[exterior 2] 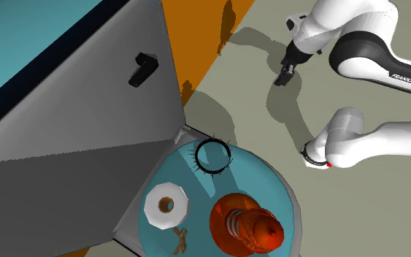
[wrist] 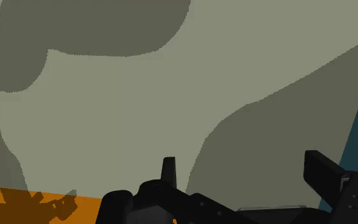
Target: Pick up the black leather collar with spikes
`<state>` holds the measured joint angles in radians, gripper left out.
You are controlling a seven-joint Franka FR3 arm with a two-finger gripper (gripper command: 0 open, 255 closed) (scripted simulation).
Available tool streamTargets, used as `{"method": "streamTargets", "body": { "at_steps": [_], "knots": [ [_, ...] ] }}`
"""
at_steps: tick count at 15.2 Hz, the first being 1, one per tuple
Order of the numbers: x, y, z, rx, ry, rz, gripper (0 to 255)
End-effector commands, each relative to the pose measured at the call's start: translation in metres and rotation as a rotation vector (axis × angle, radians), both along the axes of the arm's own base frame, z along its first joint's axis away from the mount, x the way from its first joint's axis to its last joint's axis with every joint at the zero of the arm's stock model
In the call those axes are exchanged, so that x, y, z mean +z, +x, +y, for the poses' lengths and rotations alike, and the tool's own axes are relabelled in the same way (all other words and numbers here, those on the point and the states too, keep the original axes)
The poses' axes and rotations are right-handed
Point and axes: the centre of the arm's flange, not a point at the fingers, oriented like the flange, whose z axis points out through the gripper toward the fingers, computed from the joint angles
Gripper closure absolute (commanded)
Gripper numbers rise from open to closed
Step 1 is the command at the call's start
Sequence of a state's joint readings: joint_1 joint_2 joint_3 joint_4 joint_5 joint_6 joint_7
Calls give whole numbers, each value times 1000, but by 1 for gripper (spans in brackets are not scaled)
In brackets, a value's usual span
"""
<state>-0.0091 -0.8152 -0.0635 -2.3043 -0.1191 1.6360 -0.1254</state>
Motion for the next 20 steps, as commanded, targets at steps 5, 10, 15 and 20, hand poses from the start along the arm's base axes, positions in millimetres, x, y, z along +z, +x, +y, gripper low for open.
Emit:
{"method": "streamTargets", "body": {
  "at_steps": [5,10,15,20],
  "knots": [
    [2,11,51,-37,9,13,0],
    [5,28,115,-83,19,28,0],
    [8,48,178,-129,30,44,0],
    [12,70,240,-175,41,60,0]
  ]
}}
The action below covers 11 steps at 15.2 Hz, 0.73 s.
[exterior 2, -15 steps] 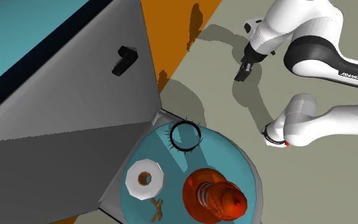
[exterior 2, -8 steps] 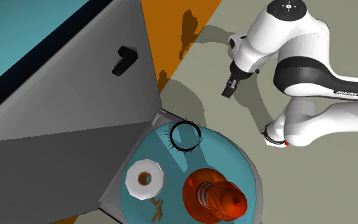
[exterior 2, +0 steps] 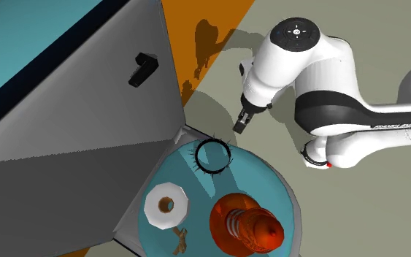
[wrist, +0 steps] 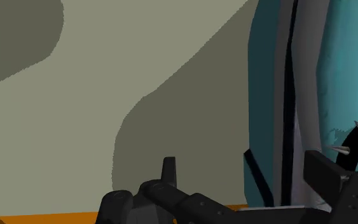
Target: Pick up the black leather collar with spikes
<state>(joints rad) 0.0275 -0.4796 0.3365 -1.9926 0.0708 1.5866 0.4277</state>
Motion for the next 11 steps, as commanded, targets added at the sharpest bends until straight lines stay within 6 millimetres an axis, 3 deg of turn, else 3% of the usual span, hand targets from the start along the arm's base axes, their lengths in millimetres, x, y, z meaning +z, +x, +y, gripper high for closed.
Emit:
{"method": "streamTargets", "body": {
  "at_steps": [1,6,11],
  "knots": [
    [1,9,26,-21,6,7,0],
    [5,35,87,-67,16,23,0],
    [-16,38,91,-71,17,24,0]
  ]
}}
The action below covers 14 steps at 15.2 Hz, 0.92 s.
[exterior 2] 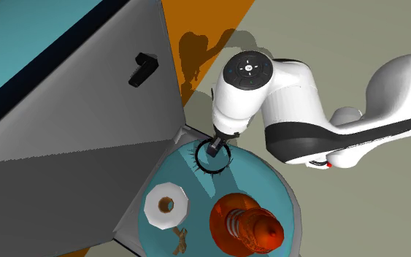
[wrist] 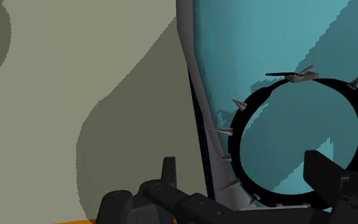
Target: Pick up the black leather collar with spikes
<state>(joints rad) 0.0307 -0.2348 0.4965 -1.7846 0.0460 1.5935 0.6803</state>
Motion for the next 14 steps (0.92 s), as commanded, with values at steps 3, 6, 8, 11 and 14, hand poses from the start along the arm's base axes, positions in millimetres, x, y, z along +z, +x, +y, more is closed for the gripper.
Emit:
{"method": "streamTargets", "body": {
  "at_steps": [3,6,8,11,14],
  "knots": [
    [-24,-1,1,-1,0,0,0],
    [-24,-1,1,-1,0,0,255],
    [-25,-1,1,-1,0,0,255],
    [-25,-1,1,-1,0,0,255],
    [-25,-1,1,-1,0,0,255]
  ]
}}
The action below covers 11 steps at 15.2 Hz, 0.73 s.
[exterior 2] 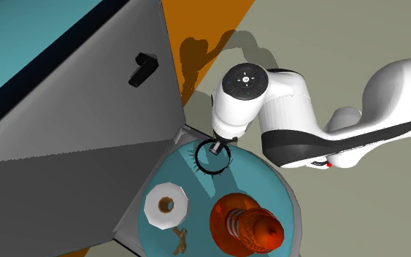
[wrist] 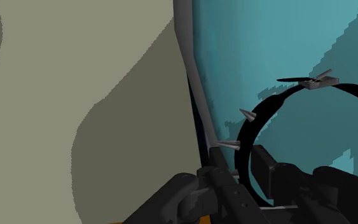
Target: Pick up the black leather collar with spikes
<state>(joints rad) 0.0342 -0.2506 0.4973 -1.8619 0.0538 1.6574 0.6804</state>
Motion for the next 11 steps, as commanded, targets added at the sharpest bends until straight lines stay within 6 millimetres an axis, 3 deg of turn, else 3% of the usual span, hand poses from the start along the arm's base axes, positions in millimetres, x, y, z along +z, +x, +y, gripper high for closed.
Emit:
{"method": "streamTargets", "body": {
  "at_steps": [1,11],
  "knots": [
    [0,0,0,0,0,1,255],
    [53,0,0,0,0,1,255]
  ]
}}
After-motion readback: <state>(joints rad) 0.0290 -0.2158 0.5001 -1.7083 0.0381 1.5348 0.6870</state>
